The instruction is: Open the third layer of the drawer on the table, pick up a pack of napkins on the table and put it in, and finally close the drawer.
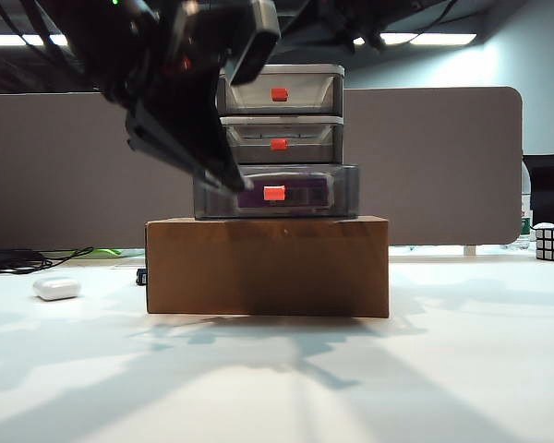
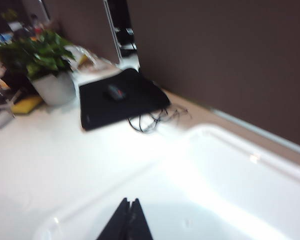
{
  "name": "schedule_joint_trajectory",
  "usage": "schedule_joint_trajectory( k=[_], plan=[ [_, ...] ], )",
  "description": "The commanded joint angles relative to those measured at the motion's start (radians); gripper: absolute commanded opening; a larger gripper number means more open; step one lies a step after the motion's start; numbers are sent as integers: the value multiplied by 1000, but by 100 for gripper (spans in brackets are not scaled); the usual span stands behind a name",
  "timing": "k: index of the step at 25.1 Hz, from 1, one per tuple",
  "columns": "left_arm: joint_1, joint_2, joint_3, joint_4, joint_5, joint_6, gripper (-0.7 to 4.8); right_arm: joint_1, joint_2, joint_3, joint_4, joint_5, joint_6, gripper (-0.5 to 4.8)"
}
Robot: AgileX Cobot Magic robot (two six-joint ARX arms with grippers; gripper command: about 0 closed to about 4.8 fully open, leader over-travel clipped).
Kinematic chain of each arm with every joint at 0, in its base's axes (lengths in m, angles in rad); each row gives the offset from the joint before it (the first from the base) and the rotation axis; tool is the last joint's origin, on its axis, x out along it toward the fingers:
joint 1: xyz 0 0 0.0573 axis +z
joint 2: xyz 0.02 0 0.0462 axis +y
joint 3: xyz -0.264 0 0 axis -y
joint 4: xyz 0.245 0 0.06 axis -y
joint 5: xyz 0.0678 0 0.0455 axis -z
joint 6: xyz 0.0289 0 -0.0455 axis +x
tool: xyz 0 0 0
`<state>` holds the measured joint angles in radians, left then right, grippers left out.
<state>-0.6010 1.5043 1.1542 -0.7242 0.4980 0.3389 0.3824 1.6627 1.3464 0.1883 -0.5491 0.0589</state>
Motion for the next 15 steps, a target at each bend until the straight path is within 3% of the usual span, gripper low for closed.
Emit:
schedule_joint_trajectory(
  k=[1,15],
  plan=[
    [-1,15,1,39,-34,2,-4,0,-2,4,-69,58,-38,-6],
    [-2,45,0,217,-135,-21,-4,0,-2,2,-219,84,-117,-6]
  ],
)
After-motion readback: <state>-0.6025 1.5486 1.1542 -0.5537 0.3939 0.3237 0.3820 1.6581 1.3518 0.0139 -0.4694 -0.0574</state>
